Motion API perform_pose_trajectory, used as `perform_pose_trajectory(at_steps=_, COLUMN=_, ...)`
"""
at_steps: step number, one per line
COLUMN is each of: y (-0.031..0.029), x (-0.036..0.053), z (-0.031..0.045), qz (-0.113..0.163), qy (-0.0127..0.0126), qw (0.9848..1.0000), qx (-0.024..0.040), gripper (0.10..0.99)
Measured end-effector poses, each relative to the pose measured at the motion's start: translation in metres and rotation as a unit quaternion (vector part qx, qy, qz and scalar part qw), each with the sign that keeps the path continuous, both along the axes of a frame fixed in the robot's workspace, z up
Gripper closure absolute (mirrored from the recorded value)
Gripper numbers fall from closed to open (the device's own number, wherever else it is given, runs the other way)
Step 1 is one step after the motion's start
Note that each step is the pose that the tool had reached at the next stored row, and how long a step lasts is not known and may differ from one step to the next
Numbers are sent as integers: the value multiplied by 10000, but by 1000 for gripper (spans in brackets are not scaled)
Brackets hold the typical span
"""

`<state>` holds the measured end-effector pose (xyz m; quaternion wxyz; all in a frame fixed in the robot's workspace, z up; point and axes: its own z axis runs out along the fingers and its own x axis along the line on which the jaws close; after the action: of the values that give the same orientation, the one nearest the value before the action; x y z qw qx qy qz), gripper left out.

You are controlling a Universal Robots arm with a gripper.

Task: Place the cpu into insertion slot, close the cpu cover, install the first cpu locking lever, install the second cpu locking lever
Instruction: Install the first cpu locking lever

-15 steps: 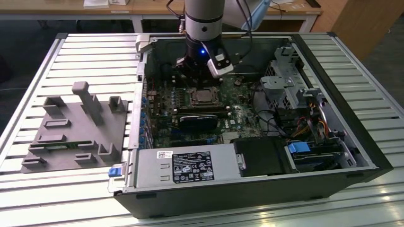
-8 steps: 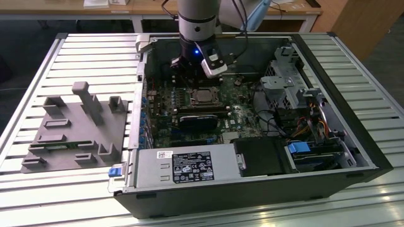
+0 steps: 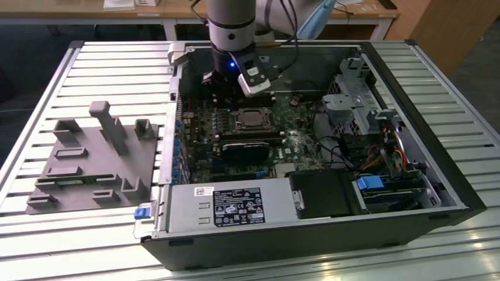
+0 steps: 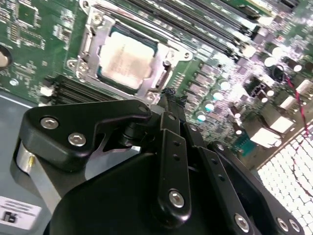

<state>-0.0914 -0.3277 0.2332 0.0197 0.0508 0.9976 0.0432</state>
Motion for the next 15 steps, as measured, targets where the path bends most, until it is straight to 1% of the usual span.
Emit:
perform_pose_trajectory(at_steps=2, y=0, x=-50, z=0, qz=-1, qy=-19, qw=10000, qx=2, gripper=980)
perform_pose_trajectory(at_steps=10, y=0, x=-211, z=0, qz=-1, qy=-78, qw=10000, qx=6, gripper=980)
perform_pose_trajectory(at_steps=12, y=0, x=-227, z=0, qz=-1, qy=-84, qw=10000, qx=21, gripper=980)
perform_pose_trajectory(at_steps=15, y=0, x=-234, z=0, qz=-1, qy=-84, qw=9999, qx=70, gripper=980)
